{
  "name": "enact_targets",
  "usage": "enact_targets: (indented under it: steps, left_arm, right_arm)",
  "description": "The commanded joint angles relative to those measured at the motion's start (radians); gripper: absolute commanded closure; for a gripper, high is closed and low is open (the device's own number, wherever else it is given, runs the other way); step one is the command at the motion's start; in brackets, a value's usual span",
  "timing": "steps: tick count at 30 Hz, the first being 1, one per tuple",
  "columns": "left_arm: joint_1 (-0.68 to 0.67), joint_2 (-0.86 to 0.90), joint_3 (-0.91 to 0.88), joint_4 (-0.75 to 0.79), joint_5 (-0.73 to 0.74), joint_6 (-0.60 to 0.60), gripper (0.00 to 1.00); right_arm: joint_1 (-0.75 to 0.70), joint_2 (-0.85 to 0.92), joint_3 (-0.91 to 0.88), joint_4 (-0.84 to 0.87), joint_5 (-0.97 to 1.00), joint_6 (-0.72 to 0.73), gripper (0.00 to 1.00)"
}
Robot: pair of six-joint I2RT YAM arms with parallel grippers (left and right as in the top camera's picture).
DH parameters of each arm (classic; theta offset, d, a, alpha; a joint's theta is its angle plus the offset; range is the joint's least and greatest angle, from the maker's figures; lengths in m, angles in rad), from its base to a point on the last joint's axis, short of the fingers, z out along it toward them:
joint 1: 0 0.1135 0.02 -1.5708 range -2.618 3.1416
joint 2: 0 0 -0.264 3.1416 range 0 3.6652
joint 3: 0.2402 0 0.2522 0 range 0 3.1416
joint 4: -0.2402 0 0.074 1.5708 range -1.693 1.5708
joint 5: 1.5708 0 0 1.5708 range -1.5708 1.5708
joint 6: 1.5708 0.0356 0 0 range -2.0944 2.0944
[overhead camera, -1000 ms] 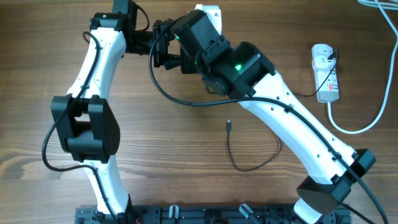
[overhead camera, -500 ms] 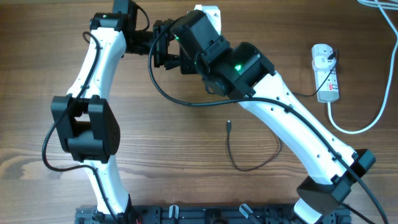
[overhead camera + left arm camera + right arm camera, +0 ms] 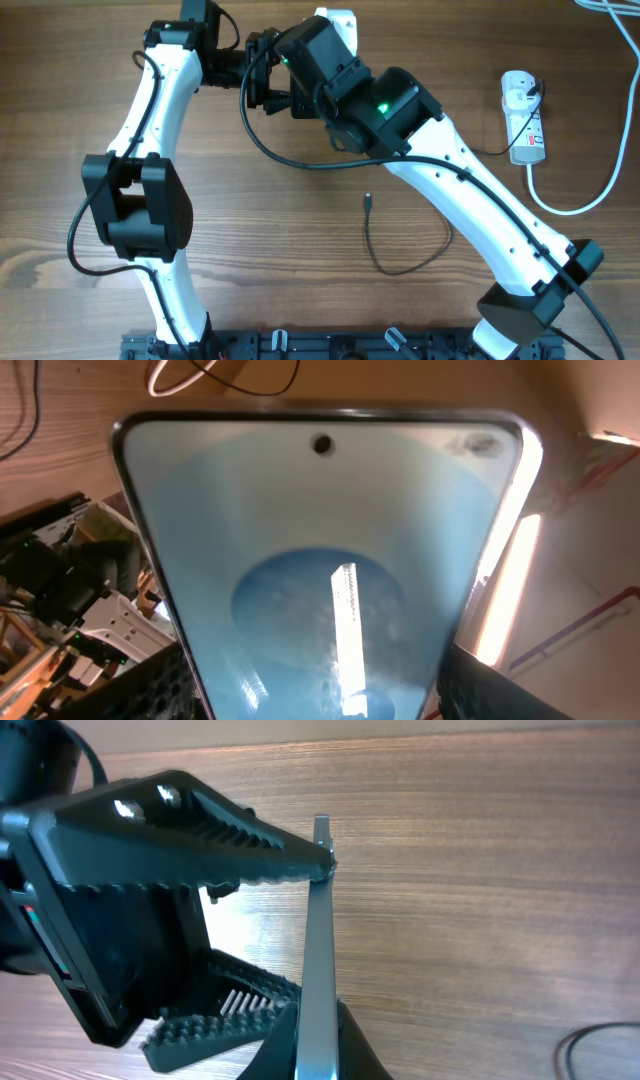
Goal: Plug charger to phone and switch on socket
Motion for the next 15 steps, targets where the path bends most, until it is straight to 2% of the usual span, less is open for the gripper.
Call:
enact_targets:
  steps: [1, 9, 11, 13, 15]
  left_arm:
    - [0.003, -0.039, 0.009, 0.002, 0.036, 0.008, 0.02]
    - [0.003, -0.039, 0.009, 0.002, 0.024, 0.008, 0.01]
    - [0.003, -0.039, 0.009, 0.002, 0.024, 0.008, 0.05]
    - [0.003, -0.039, 0.009, 0.002, 0.024, 0.008, 0.15]
    - [0.003, -0.039, 0.009, 0.002, 0.024, 0.008, 0.2]
  right_arm:
    - [-0.002, 0.009, 0.018, 0.006, 0.006, 0.174, 0.96]
    - [-0.026, -0.029, 0.018, 0.005, 0.022, 0.68, 0.96]
    - [-0.026, -0.029, 0.018, 0.002, 0.023, 0.794, 0.96]
    - [-0.027, -0.029, 0.018, -0.013, 0.023, 0.92, 0.96]
    - [-0.027, -0.029, 0.018, -0.013, 0.023, 0.977, 0.96]
